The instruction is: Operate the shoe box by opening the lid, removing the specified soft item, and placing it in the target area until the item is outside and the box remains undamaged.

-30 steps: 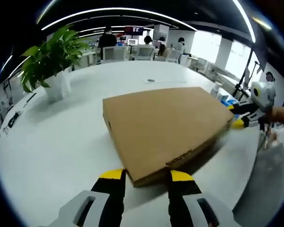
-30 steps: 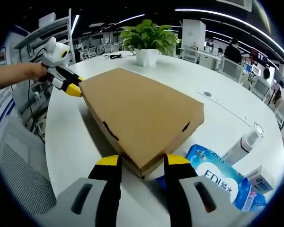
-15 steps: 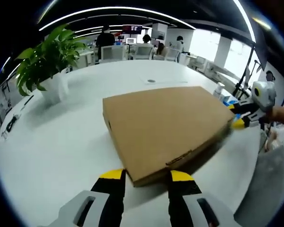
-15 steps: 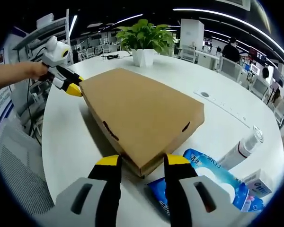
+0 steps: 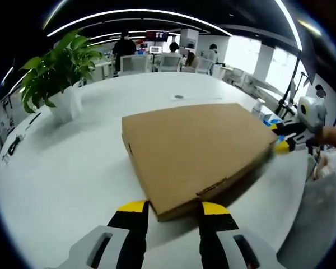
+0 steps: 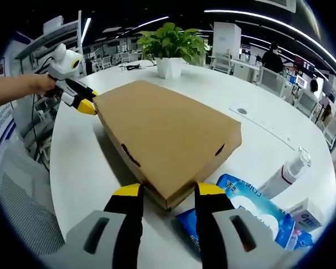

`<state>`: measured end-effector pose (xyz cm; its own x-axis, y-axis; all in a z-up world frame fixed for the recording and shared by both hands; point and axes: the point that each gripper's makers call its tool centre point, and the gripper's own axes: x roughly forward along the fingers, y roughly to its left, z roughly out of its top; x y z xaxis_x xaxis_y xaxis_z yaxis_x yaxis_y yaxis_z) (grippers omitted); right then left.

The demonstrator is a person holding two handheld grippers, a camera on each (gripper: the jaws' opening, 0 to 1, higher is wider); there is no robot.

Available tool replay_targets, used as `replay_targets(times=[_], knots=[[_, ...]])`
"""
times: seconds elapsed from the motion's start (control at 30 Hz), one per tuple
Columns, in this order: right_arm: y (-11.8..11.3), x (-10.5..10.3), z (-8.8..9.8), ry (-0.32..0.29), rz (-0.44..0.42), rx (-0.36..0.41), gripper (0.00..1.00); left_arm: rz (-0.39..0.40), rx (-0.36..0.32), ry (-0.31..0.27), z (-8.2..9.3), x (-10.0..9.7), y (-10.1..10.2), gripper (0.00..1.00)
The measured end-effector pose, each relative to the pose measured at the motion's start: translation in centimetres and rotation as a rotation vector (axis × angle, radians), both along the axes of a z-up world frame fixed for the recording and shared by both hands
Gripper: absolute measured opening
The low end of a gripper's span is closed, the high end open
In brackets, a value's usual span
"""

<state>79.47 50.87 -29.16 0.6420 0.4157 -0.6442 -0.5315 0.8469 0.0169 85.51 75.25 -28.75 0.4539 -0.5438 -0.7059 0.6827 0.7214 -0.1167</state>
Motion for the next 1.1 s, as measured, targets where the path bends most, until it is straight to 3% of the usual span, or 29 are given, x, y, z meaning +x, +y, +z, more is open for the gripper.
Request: replay_targets(times=[0.3,0.5,0.6,0.73,0.87,1.1], knots=[[0.1,-0.2,0.7,-0.022,-0.029,0.019,0.35,0.039,-0.046,-0.028,0.7,-0.2,-0.1,0.43],[-0.5,-0.8,2.6,-0.068,-0.050,0.034,0.37,0.063,-0.045,-0.071,2.1,-1.2,0.4,0.51],[-1.4,-1.3,3.2,-0.078,-0.074,0.039,0.41,0.073,-0.052,-0.081,3.4,-2.6,0.1,0.55],[-2.8,-2.0,3.8,-0.091,-0.115,0.048,0.45,0.076,-0.063,-0.107,3.5,-2.8,0.4,0.61],[-4.7,-3.2,4.9,-0.116,-0.161,0.047,0.49,0.077,-0.076,-0.131,4.6,-4.5,0.1,0.64],[-8.6,-5.5,6.5,-0.151,-0.252,0.043,0.57,0.093,-0.133,-0.209,7.7,-6.3,-0.1,0.74]])
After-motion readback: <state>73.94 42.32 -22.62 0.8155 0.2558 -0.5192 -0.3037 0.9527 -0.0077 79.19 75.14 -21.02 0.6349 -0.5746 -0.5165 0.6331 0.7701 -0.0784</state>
